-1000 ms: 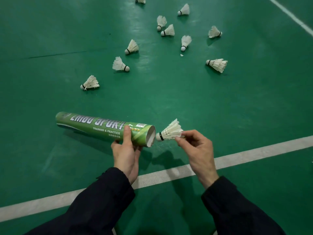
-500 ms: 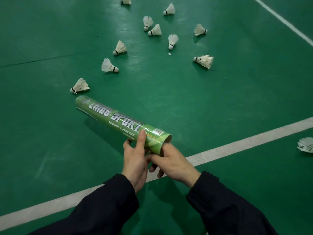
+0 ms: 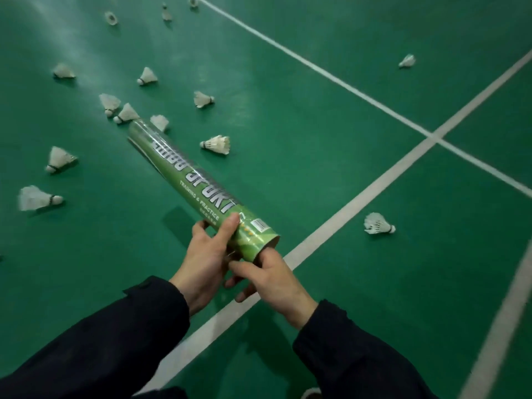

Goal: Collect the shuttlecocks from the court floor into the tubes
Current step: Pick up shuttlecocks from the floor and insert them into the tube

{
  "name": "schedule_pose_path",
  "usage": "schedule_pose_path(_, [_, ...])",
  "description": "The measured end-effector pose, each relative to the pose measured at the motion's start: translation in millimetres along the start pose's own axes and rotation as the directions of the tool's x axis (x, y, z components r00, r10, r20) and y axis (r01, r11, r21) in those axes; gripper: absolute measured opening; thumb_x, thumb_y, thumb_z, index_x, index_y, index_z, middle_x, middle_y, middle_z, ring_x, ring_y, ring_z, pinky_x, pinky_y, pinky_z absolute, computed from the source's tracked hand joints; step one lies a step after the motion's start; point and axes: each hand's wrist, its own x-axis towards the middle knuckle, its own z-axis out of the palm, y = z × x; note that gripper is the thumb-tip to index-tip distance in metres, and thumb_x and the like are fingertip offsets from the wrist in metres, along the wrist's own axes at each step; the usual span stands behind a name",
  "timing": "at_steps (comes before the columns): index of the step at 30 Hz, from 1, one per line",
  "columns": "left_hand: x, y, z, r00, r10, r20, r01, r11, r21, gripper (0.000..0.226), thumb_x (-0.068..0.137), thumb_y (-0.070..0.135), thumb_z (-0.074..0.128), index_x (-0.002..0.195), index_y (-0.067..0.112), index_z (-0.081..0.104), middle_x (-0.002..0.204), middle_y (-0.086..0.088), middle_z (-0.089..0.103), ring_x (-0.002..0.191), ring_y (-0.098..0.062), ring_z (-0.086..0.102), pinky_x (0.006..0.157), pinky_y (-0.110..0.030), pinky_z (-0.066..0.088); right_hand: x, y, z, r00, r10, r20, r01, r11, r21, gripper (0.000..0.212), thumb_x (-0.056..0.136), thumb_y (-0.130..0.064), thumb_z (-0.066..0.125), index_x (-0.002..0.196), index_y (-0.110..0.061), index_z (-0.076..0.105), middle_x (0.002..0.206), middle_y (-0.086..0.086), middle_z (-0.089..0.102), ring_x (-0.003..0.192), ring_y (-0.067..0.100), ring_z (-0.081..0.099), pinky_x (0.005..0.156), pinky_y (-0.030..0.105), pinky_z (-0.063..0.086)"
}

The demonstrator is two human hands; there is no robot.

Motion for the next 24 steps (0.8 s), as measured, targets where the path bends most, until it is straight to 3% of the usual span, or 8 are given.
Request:
schedule_pose_path(3, [21, -10, 55, 0.996, -0.053, 0.069, 0.052, 0.998, 0.018, 0.057, 0.097, 0.035, 0.069, 0.14, 0.014, 0.039, 0.114, -0.018, 0.073, 0.061, -0.019, 0.071, 0.039, -0.029, 0.048, -13, 7, -53, 0.99, -0.014, -0.143, 0.032, 0.992, 0.124, 0.016, 0.097, -0.013, 0.06, 0.113, -0.015, 0.065, 0.1, 0.0, 0.071, 0.078, 0.019, 0.069, 0.06, 0.033, 0.056])
schedule_pose_path(8, [57, -50, 139, 0.978, -0.168, 0.127, 0.171, 0.985, -0.014, 0.063, 0.098, 0.034, 0.07, 0.144, 0.0, 0.043, 0.119, -0.016, 0.075, 0.096, -0.024, 0.079, 0.074, -0.034, 0.063, -35, 28, -150, 0.918, 0.021, -0.397, 0.066, 0.977, 0.203, 0.027, 0.091, -0.029, 0.06, 0.111, -0.013, 0.067, 0.093, -0.001, 0.073, 0.071, 0.018, 0.068, 0.059, 0.031, 0.054])
schedule_pose_path(12, [80, -84, 188, 0.968, -0.229, 0.105, 0.229, 0.973, 0.014, 0.067, 0.097, 0.038, 0.071, 0.145, 0.002, 0.043, 0.124, -0.016, 0.073, 0.095, -0.021, 0.079, 0.069, -0.03, 0.062, -30, 60, -231, 0.723, -0.103, -0.683, -0.025, 0.984, -0.176, 0.016, 0.095, -0.031, 0.061, 0.09, -0.018, 0.07, 0.082, 0.001, 0.072, 0.067, 0.01, 0.062, 0.066, 0.035, 0.052])
schedule_pose_path(15, [88, -97, 202, 0.966, -0.253, 0.056, 0.249, 0.966, 0.063, 0.063, 0.096, 0.041, 0.07, 0.144, 0.008, 0.046, 0.123, -0.009, 0.075, 0.093, -0.016, 0.079, 0.066, -0.027, 0.061, -12, 77, -286, 0.699, -0.262, -0.666, -0.289, 0.748, -0.597, 0.02, 0.099, -0.03, 0.053, 0.11, -0.023, 0.068, 0.114, -0.006, 0.069, 0.091, 0.013, 0.065, 0.079, 0.036, 0.054])
schedule_pose_path(17, [90, -99, 202, 0.961, -0.276, 0.03, 0.273, 0.959, 0.076, 0.057, 0.097, 0.039, 0.069, 0.141, 0.009, 0.048, 0.122, -0.007, 0.076, 0.095, -0.016, 0.078, 0.068, -0.027, 0.06, 3, 86, -319, 0.776, -0.339, -0.532, -0.386, 0.41, -0.826, 0.038, 0.097, -0.015, 0.051, 0.134, -0.023, 0.057, 0.142, -0.005, 0.057, 0.101, 0.021, 0.066, 0.074, 0.037, 0.056])
schedule_pose_path(20, [91, -95, 201, 0.955, -0.298, -0.003, 0.297, 0.952, 0.075, 0.053, 0.099, 0.035, 0.066, 0.141, 0.007, 0.047, 0.121, -0.009, 0.075, 0.094, -0.016, 0.079, 0.065, -0.024, 0.062, 24, 102, -351, 0.951, -0.193, -0.24, -0.261, -0.094, -0.961, 0.048, 0.089, 0.004, 0.055, 0.133, -0.014, 0.053, 0.156, 0.006, 0.042, 0.104, 0.032, 0.063, 0.074, 0.043, 0.056])
schedule_pose_path(22, [90, -90, 202, 0.948, -0.319, -0.013, 0.319, 0.945, 0.066, 0.052, 0.099, 0.034, 0.066, 0.14, 0.008, 0.047, 0.119, -0.01, 0.075, 0.09, -0.015, 0.079, 0.065, -0.023, 0.062, 30, 101, -362, 0.979, -0.104, -0.172, -0.189, -0.183, -0.965, 0.03, 0.092, 0.005, 0.053, 0.12, -0.006, 0.057, 0.14, 0.014, 0.053, 0.1, 0.033, 0.063, 0.078, 0.045, 0.055])
schedule_pose_path(24, [89, -83, 203, 0.942, -0.334, -0.019, 0.334, 0.941, 0.053, 0.049, 0.099, 0.034, 0.066, 0.137, 0.008, 0.049, 0.118, -0.009, 0.076, 0.088, -0.014, 0.079, 0.066, -0.024, 0.061, 31, 94, -367, 0.965, -0.11, -0.237, -0.251, -0.135, -0.959, 0.02, 0.096, 0.005, 0.047, 0.11, -0.005, 0.058, 0.112, 0.012, 0.062, 0.09, 0.03, 0.064, 0.072, 0.044, 0.056])
